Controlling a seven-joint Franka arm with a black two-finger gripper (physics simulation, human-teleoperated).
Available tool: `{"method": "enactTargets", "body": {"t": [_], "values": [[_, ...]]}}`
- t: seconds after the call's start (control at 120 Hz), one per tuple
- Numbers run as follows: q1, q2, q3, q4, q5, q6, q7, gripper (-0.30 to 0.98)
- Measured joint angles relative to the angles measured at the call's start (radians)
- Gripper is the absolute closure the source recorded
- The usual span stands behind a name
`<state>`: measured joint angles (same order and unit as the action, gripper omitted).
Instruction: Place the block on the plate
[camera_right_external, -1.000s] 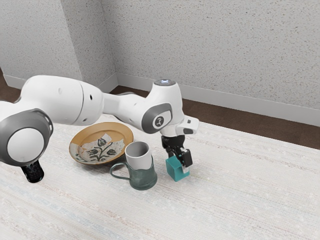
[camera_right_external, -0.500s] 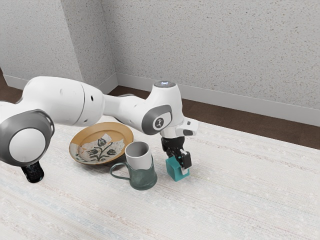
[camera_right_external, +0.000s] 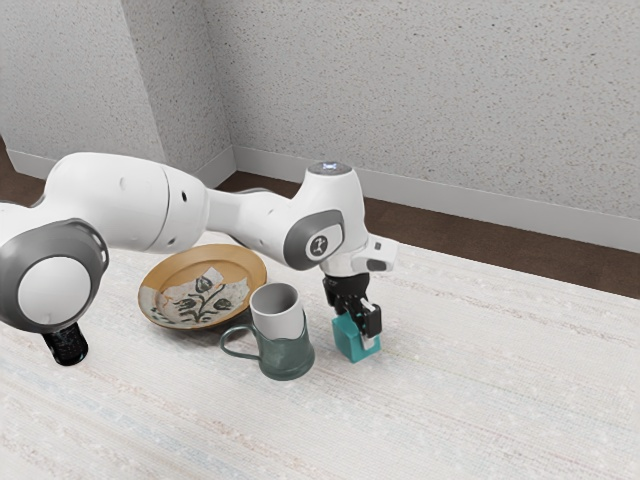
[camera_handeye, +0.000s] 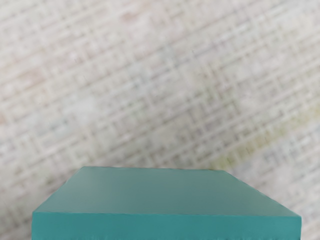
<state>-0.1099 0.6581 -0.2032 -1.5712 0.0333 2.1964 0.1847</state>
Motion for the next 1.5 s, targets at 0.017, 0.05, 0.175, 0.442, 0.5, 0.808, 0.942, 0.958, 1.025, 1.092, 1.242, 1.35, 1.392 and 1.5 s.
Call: {"method": "enactTargets", "body": {"t": [0.017, 0.05, 0.175, 0.442, 0.5, 0.808, 0.942, 0.958, 1.025, 1.092, 1.242, 1.35, 1.392, 1.5], "values": [[0.000, -0.001, 0.000, 0.000, 0.000, 0.000, 0.000, 0.25], [0.000, -0.002, -0.001, 0.001, 0.000, -0.002, -0.001, 0.26], [-0.001, -0.015, -0.010, 0.001, 0.000, -0.008, -0.003, 0.27], [-0.012, -0.050, -0.046, 0.012, 0.009, -0.029, -0.012, 0.29], [-0.018, -0.054, -0.065, 0.018, 0.013, -0.033, -0.017, 0.29], [-0.035, -0.053, -0.178, 0.250, 0.115, -0.199, -0.067, 0.32], [-0.010, -0.050, -0.185, 0.381, 0.161, -0.316, -0.080, 0.32], [-0.001, -0.050, -0.184, 0.390, 0.165, -0.327, -0.080, 0.32], [0.045, -0.050, -0.182, 0.424, 0.176, -0.370, -0.075, 0.32], [0.094, -0.052, -0.182, 0.451, 0.182, -0.411, -0.065, 0.32], [0.172, -0.045, -0.181, 0.514, 0.188, -0.494, -0.032, 0.32], [0.211, -0.036, -0.168, 0.521, 0.188, -0.530, -0.004, 0.32], [0.222, -0.034, -0.152, 0.522, 0.186, -0.541, 0.008, 0.32], [0.254, -0.023, -0.130, 0.528, 0.181, -0.561, 0.040, 0.32]]}}
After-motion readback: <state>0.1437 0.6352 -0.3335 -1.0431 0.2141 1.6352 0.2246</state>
